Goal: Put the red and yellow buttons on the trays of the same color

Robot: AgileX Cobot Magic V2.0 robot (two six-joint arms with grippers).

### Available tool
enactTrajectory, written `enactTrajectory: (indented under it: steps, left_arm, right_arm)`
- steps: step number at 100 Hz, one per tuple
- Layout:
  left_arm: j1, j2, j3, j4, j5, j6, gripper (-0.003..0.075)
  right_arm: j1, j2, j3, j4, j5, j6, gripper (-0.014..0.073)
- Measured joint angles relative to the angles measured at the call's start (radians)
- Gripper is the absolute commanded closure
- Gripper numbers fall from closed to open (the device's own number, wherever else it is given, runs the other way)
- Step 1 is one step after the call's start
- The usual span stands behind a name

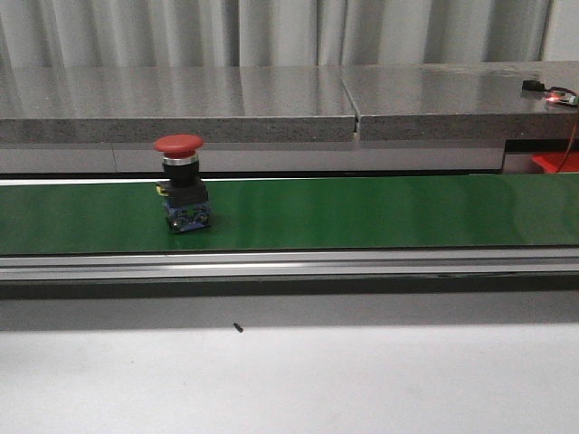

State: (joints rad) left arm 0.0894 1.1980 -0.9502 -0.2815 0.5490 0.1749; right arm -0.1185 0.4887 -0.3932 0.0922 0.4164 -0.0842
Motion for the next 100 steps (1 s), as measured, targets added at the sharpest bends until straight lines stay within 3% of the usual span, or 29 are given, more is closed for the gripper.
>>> enactTrajectory:
  steps: [38, 100]
  left_arm:
    - [-0.162, -0.153, 0.076, 0.004, 0.04, 0.007, 0.0741]
    - [-0.174, -0.554, 0.351, 0.012, -0.016, 0.009, 0.0741]
  right_arm:
    - [0.0, 0.0, 0.0, 0.0, 0.0, 0.0, 0.0661]
    - [0.0, 0.0, 0.0, 0.0, 0.0, 0.0, 0.0661]
